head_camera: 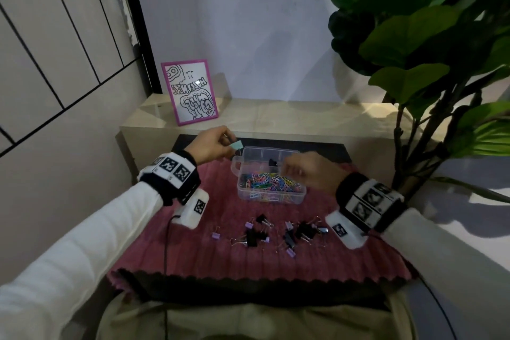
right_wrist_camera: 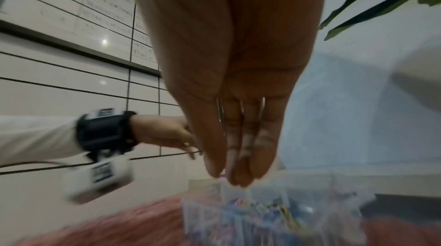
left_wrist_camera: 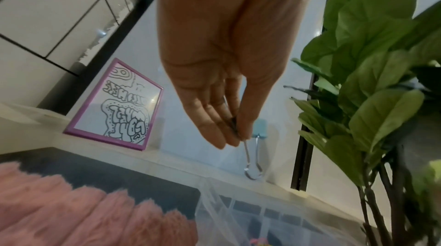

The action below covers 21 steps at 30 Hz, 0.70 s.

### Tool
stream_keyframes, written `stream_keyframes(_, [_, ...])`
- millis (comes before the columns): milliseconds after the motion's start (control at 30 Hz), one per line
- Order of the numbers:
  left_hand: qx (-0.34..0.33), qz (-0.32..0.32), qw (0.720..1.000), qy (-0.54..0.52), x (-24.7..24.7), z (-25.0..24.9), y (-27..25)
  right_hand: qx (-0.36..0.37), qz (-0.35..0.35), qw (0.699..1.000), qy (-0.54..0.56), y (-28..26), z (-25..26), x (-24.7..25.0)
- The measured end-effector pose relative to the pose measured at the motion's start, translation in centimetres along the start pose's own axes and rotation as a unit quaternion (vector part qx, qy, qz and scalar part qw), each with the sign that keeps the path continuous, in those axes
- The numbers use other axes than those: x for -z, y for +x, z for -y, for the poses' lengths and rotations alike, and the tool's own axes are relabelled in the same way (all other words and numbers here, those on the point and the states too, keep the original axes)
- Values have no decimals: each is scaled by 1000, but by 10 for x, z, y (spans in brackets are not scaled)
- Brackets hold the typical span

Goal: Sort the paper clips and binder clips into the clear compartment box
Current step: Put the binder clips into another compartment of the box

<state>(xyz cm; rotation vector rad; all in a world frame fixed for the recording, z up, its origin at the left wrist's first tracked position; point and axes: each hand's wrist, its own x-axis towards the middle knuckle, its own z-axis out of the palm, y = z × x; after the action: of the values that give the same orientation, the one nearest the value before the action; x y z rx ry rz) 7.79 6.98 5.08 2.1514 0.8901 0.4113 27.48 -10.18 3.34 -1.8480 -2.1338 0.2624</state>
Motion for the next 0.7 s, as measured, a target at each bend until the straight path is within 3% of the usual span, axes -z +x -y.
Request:
stream_keyframes(67, [-21,-7,998,55,-8,-7,10,-2,75,997,19,-30,12,-4])
stream_keyframes(167, [-46,-8,991,126,-20,-19,24,-58,212,973,-73,-57,19,-20])
stream_keyframes(233, [-63,-11,986,154,-26,-23,34,-69,239,963,-107,-65,18,-31])
stream_keyframes(333, [-70,-9,982,176,-34,-25,43,-74,224,969,-75,-69,15,-40])
stream_keyframes(500, [-60,82,972,211,-40,-17,40,-76,171,982,10,-71,9,-38])
stream_keyframes(700, [-118,74,978,158,-20,-9,-4,-131,46,973,184,-76,-4,-13])
